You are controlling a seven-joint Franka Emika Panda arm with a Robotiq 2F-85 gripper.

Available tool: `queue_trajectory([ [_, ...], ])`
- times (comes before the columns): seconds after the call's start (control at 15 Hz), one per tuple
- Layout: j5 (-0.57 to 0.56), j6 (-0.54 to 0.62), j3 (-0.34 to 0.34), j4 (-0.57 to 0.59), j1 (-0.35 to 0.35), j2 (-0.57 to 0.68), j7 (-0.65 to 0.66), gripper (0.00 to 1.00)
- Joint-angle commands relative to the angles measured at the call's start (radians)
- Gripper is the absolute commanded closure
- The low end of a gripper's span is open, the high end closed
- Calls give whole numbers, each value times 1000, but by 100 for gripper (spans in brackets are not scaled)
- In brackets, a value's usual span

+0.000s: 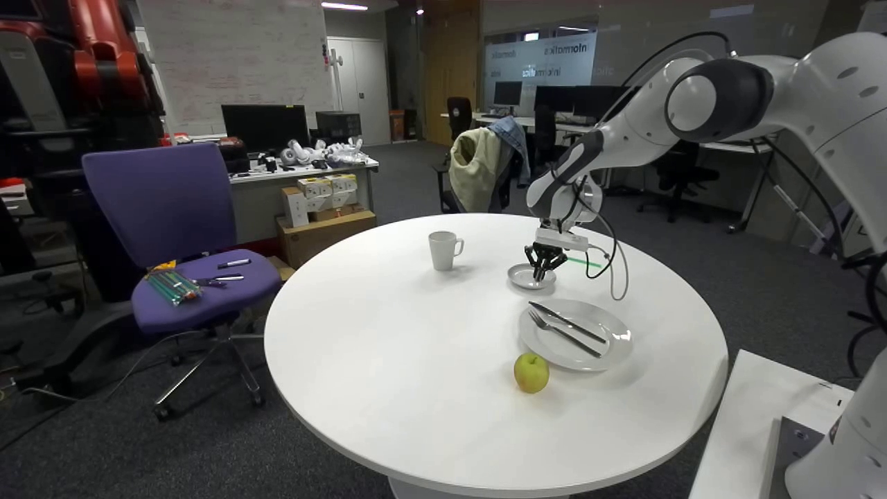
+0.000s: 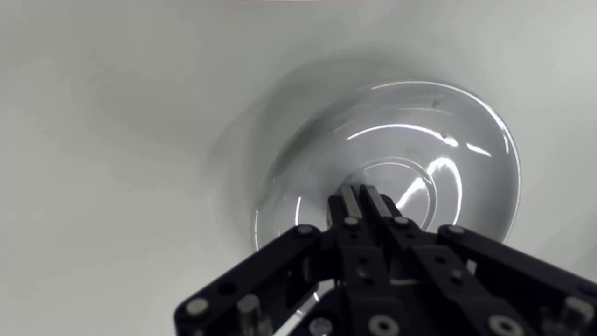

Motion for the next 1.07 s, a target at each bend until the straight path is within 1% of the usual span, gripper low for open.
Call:
queue_trajectory([
  [0.0,22,-1,-20,-73,17,-39,-38,97],
  [0.47,8,-12,-40,-72,28,-27,-34,97],
  [0.8,6,-27,-45,-75,22,-29,-38,97],
  [0.93,1,-69,-51,-81,17,-41,-41,97],
  [1.0,-4,-98,-61,-83,18,-48,-39,95],
])
